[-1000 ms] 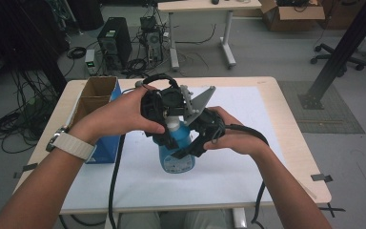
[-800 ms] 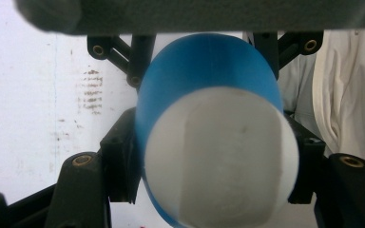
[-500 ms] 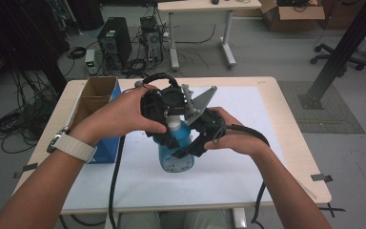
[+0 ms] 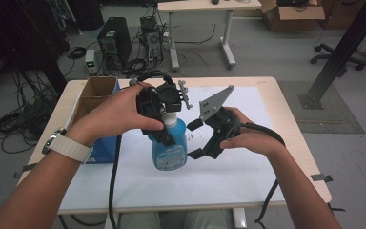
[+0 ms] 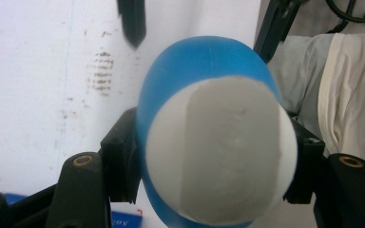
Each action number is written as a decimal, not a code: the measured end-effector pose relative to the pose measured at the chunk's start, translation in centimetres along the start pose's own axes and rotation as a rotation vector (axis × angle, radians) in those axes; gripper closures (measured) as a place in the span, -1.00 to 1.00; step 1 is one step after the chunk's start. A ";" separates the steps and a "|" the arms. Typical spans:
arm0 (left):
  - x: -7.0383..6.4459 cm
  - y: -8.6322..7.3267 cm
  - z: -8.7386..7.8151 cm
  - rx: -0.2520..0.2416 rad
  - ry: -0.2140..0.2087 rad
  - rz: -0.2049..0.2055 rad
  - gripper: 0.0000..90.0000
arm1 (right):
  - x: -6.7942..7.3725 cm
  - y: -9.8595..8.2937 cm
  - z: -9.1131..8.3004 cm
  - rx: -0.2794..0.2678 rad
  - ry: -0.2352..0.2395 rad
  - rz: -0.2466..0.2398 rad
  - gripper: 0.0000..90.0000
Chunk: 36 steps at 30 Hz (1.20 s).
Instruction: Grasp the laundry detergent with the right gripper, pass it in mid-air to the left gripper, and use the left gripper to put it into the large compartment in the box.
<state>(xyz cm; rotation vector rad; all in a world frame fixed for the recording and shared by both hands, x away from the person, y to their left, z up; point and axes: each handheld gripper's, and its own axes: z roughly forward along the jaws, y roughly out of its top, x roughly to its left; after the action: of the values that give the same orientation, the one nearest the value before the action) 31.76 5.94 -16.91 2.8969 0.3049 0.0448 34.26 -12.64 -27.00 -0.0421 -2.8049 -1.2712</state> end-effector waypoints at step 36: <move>4.3 -3.0 -8.2 0.019 0.190 -0.648 -0.17 | -1.4 -5.2 -6.8 0.183 -0.221 0.160 -0.95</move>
<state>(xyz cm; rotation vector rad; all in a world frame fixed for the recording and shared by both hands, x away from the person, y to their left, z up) 34.94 11.48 -9.56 2.6669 1.2553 0.2059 35.73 -21.21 -26.54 -0.4132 -3.0158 -1.0294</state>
